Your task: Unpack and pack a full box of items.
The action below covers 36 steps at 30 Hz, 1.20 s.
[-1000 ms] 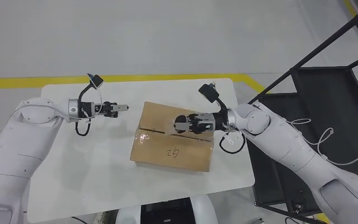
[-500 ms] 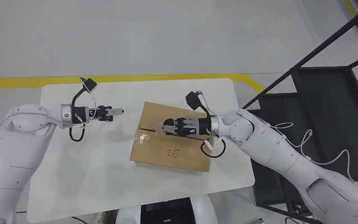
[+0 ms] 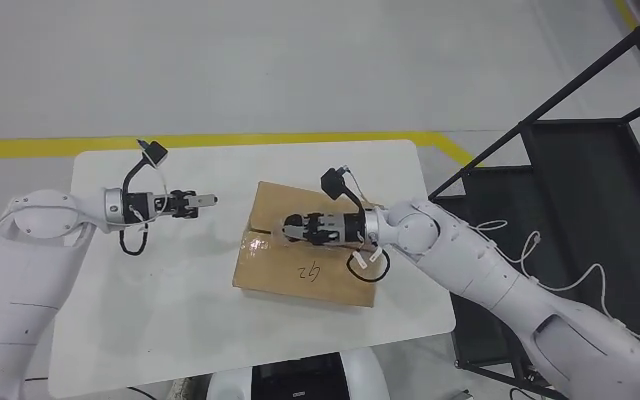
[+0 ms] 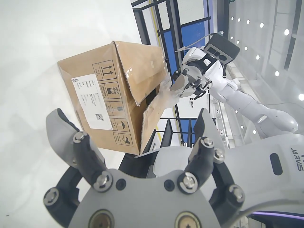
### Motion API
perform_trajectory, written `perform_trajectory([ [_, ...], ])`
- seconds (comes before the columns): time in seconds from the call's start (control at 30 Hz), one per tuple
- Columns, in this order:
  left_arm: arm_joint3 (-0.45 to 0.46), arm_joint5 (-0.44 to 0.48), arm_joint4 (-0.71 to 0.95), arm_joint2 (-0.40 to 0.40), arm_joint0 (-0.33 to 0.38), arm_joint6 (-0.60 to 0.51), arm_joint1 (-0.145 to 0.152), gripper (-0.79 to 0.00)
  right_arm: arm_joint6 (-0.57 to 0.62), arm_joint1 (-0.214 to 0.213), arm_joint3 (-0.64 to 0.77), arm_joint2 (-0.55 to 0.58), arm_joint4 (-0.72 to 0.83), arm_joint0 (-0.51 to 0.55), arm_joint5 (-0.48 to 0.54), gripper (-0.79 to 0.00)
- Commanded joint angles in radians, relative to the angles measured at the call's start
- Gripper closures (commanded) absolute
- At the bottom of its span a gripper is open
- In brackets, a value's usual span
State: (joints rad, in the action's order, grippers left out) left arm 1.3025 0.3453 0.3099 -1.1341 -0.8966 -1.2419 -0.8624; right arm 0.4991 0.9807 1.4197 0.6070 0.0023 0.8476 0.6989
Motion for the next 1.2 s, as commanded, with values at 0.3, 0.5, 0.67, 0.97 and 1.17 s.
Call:
perform_trajectory([
  [0.3,0.015,-0.01,-0.005,-0.018,-0.017,0.001,0.004,-0.785,-0.017,0.053,-0.084,-0.036,-0.039,-0.012,-0.014,0.0],
  [0.5,0.02,-0.016,-0.006,-0.023,-0.02,0.0,0.005,-0.785,-0.013,0.081,-0.126,-0.049,-0.043,-0.024,-0.021,0.0],
  [0.67,0.025,-0.019,-0.006,-0.026,-0.026,0.002,0.005,-0.785,-0.008,0.099,-0.152,-0.052,-0.046,-0.032,-0.019,0.0],
  [0.97,0.034,-0.019,-0.005,-0.03,-0.035,0.001,0.006,-0.785,0.024,0.115,-0.155,-0.029,-0.033,-0.036,-0.018,-0.785],
  [1.17,0.034,-0.016,0.001,-0.032,-0.041,0.002,0.005,-0.785,0.039,0.123,-0.129,-0.011,-0.009,-0.032,-0.012,-0.785],
])
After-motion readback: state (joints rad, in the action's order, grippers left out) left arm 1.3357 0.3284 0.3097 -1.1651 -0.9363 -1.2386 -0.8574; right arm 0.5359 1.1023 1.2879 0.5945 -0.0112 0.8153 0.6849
